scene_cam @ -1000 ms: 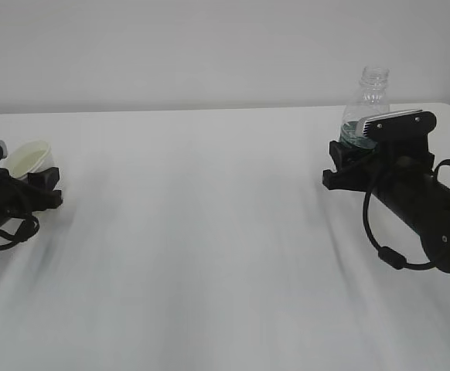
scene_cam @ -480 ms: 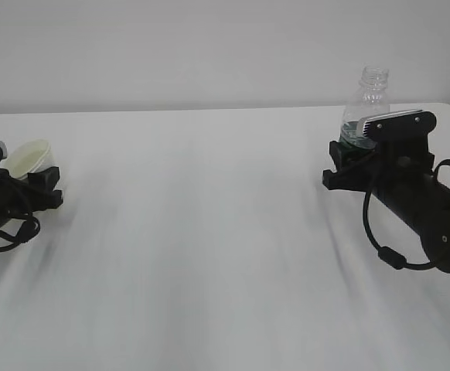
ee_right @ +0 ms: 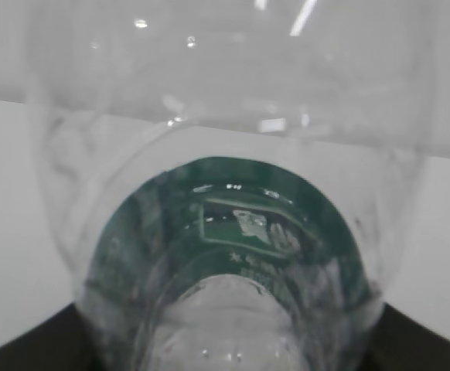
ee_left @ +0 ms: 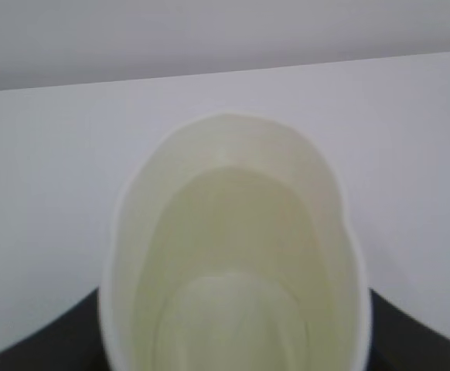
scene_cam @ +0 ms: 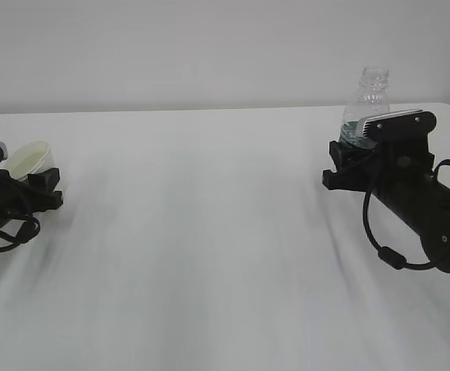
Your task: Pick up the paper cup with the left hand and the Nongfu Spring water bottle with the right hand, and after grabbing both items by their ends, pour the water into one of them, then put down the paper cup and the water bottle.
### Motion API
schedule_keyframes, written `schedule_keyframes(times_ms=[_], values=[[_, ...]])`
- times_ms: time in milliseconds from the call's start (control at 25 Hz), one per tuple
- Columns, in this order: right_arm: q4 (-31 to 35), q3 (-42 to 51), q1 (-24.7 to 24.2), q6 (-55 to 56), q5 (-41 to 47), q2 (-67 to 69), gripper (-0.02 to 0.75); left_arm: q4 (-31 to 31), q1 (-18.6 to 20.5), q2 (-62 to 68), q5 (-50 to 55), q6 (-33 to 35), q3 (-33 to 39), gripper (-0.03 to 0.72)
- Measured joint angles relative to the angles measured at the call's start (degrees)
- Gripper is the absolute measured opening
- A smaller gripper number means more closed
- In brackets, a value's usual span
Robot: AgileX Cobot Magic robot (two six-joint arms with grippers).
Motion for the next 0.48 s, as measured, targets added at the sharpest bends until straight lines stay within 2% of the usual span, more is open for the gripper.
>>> schedule_keyframes(times_ms=[360, 480], values=[[0.0, 0.0, 0.0, 0.0, 0.0, 0.0, 0.404, 0.1, 0.0, 0.0, 0.1, 1.0, 0.0, 0.410], [0.0, 0.0, 0.0, 0.0, 0.0, 0.0, 0.404, 0.9, 0.0, 0.0, 0.1, 1.1, 0.0, 0.449]])
